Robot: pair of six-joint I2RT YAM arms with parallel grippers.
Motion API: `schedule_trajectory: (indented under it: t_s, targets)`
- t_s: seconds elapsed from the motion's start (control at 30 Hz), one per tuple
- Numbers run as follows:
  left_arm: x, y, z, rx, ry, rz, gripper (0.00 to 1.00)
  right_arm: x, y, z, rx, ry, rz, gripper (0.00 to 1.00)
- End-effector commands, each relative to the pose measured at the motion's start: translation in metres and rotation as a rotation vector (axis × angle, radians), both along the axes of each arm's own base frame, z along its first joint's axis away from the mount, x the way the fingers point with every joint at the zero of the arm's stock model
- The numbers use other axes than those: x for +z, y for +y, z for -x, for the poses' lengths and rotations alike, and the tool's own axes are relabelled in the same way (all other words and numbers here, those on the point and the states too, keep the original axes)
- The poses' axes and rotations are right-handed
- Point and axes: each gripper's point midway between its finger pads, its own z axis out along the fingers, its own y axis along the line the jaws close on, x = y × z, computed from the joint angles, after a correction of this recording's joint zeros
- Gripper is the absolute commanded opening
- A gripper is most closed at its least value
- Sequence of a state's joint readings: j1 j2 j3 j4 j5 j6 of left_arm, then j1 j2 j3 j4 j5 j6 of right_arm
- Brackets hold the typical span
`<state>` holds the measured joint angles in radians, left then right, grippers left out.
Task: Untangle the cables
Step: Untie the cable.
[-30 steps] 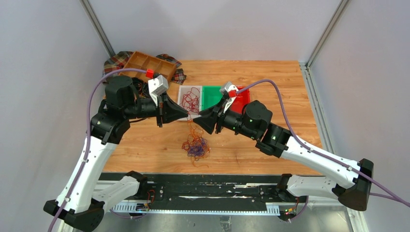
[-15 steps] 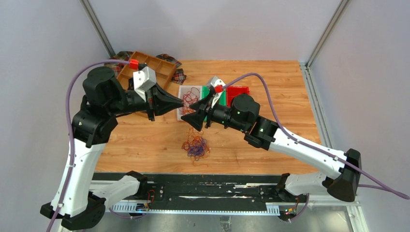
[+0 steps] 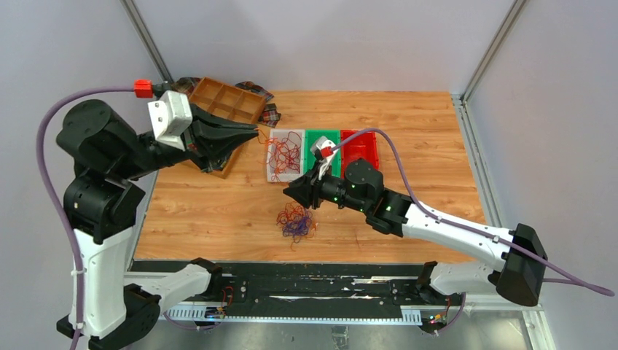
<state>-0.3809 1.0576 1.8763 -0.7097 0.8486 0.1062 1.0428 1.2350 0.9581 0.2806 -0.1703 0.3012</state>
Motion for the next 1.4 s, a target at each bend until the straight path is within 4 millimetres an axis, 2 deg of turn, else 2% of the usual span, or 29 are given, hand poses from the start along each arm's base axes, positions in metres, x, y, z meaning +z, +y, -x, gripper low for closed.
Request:
schedule_trajectory:
  t_s: [0.0, 0.17, 0.23, 0.3, 0.37, 0.4, 0.53, 0.67, 0.8, 0.97, 1.1, 1.2, 1.37]
  targets:
    - [0.026, 0.011, -0.001, 0.081, -0.101, 0.041, 0.00, 0.008, -0.012, 0.004, -0.036, 0.004, -0.051, 0.28]
    - [0.048, 0.016, 0.004, 0.102, -0.155, 0.096, 0.00, -0.010, -0.023, 0.006, -0.065, 0.024, -0.020, 0.24]
    - [0.052, 0.015, 0.006, 0.091, -0.160, 0.098, 0.00, -0.015, -0.028, 0.005, -0.077, 0.026, -0.004, 0.31]
    - [0.049, 0.014, 0.007, 0.080, -0.150, 0.087, 0.00, -0.007, -0.033, 0.003, -0.099, 0.006, -0.003, 0.43]
    - [0.040, 0.012, 0.008, 0.060, -0.128, 0.063, 0.00, 0.016, -0.041, 0.001, -0.119, -0.043, -0.019, 0.52]
    - [0.033, 0.010, 0.008, 0.046, -0.108, 0.051, 0.01, 0.038, -0.044, 0.000, -0.126, -0.082, -0.042, 0.55]
    - [0.009, 0.003, 0.016, -0.026, -0.041, 0.015, 0.00, 0.102, -0.053, 0.000, -0.129, -0.209, -0.066, 0.59]
    - [-0.009, 0.002, 0.017, -0.047, 0.006, -0.012, 0.00, 0.143, -0.050, 0.013, -0.046, -0.284, -0.083, 0.64]
    - [-0.026, 0.001, 0.013, -0.041, 0.047, -0.034, 0.00, 0.166, -0.043, 0.027, 0.045, -0.320, -0.106, 0.66]
    - [-0.042, 0.001, 0.006, -0.019, 0.073, -0.051, 0.01, 0.172, -0.032, 0.040, 0.141, -0.321, -0.119, 0.68]
    - [-0.053, 0.001, -0.001, 0.001, 0.096, -0.064, 0.00, 0.176, -0.025, 0.040, 0.161, -0.323, -0.127, 0.70]
    - [-0.060, 0.001, -0.006, 0.016, 0.113, -0.073, 0.00, 0.176, -0.018, 0.035, 0.151, -0.323, -0.122, 0.70]
    - [-0.072, 0.002, -0.008, 0.026, 0.143, -0.087, 0.01, 0.172, -0.011, 0.015, 0.070, -0.322, -0.121, 0.68]
